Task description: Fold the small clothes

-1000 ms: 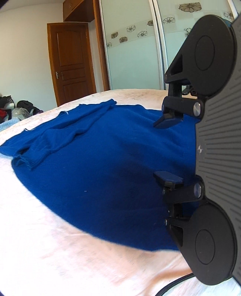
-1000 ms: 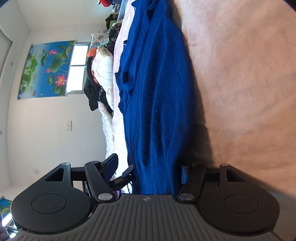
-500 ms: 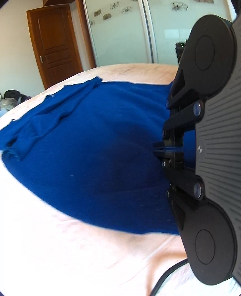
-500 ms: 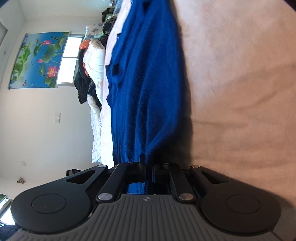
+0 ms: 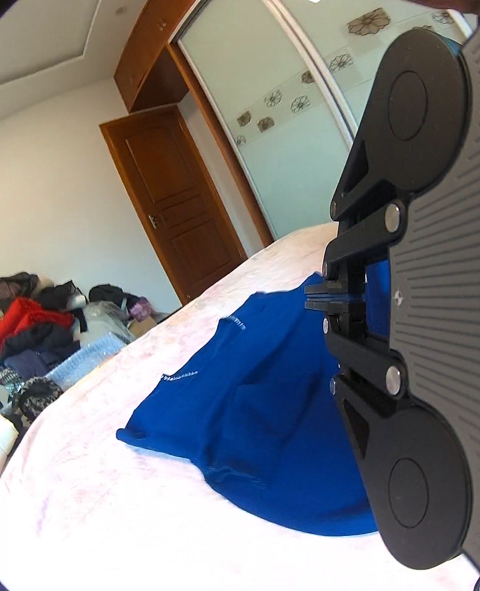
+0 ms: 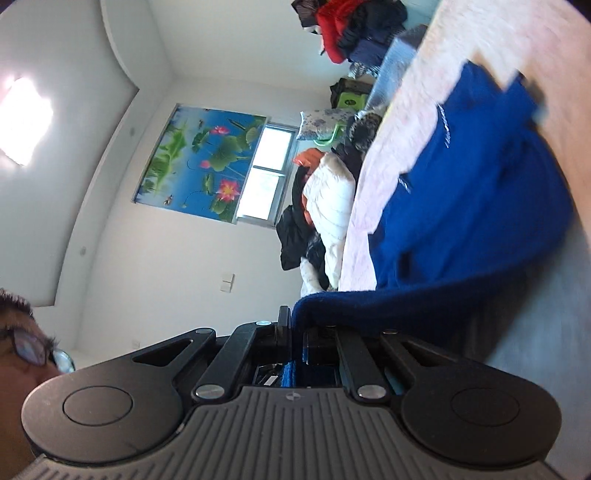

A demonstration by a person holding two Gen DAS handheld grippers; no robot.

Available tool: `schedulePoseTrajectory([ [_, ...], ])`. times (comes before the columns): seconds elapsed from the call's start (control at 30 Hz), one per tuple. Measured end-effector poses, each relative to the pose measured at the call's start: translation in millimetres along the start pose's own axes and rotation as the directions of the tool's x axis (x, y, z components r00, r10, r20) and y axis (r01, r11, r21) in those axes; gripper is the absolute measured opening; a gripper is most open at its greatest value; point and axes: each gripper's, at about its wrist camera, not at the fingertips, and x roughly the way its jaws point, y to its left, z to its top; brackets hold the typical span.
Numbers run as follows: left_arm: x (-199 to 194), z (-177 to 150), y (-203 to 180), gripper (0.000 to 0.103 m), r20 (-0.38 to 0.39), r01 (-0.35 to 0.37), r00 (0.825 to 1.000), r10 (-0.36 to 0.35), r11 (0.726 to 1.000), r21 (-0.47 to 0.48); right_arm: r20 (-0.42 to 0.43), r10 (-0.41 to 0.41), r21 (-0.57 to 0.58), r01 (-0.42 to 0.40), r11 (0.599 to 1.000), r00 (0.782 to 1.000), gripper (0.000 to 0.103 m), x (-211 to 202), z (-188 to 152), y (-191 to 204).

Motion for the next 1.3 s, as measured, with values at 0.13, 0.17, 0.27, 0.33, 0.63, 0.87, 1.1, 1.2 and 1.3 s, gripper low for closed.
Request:
schedulePoseTrajectory([
  [0.13, -6, -20, 10, 0.004, -0.020, -0.157, 0.987, 0.159, 0.986, 0.063, -0.036, -0.034, 0.022, 0.035, 0.999, 0.999, 0.011, 9, 1, -11],
  [0.17, -7, -29, 17, 0.005, -0.031, -0.193, 0.980, 0.196, 0.979, 0.062, -0.035, -0.038, 0.034, 0.039, 0.999, 0.999, 0.011, 8, -5, -15],
  [0.27, -16, -58, 48, 0.007, -0.059, -0.259, 0.965, 0.254, 0.961, -0.095, -0.024, -0.048, 0.073, 0.050, 0.996, 0.999, 0.011, 6, -14, -26],
  [0.33, -25, -83, 67, 0.021, -0.068, -0.283, 0.959, 0.275, 0.927, -0.247, -0.028, -0.057, 0.084, 0.059, 0.995, 0.998, 0.011, 7, -20, -31],
  [0.63, -31, -134, 82, 0.078, -0.020, -0.182, 0.981, 0.194, 0.870, -0.458, -0.068, -0.052, 0.062, 0.056, 0.997, 0.996, 0.011, 15, -28, -21],
  [0.87, 6, -146, 77, 0.077, -0.061, -0.146, 0.989, 0.133, 0.866, -0.478, -0.064, -0.045, 0.078, 0.050, 0.996, 0.997, 0.011, 13, -31, -24],
  [1.1, 24, -143, 68, 0.077, -0.023, -0.127, 0.991, 0.132, 0.871, -0.474, -0.068, -0.029, 0.073, 0.034, 0.997, 0.997, 0.011, 15, -30, -23],
  [1.2, 43, -138, 62, 0.002, -0.067, -0.160, 0.987, 0.146, 0.892, -0.424, -0.066, -0.035, 0.078, 0.040, 0.996, 0.997, 0.011, 15, -30, -24],
  [1.3, 46, -139, 58, 0.004, -0.137, -0.225, 0.973, 0.187, 0.903, -0.365, -0.054, -0.053, 0.081, 0.057, 0.995, 0.997, 0.011, 11, -29, -25],
])
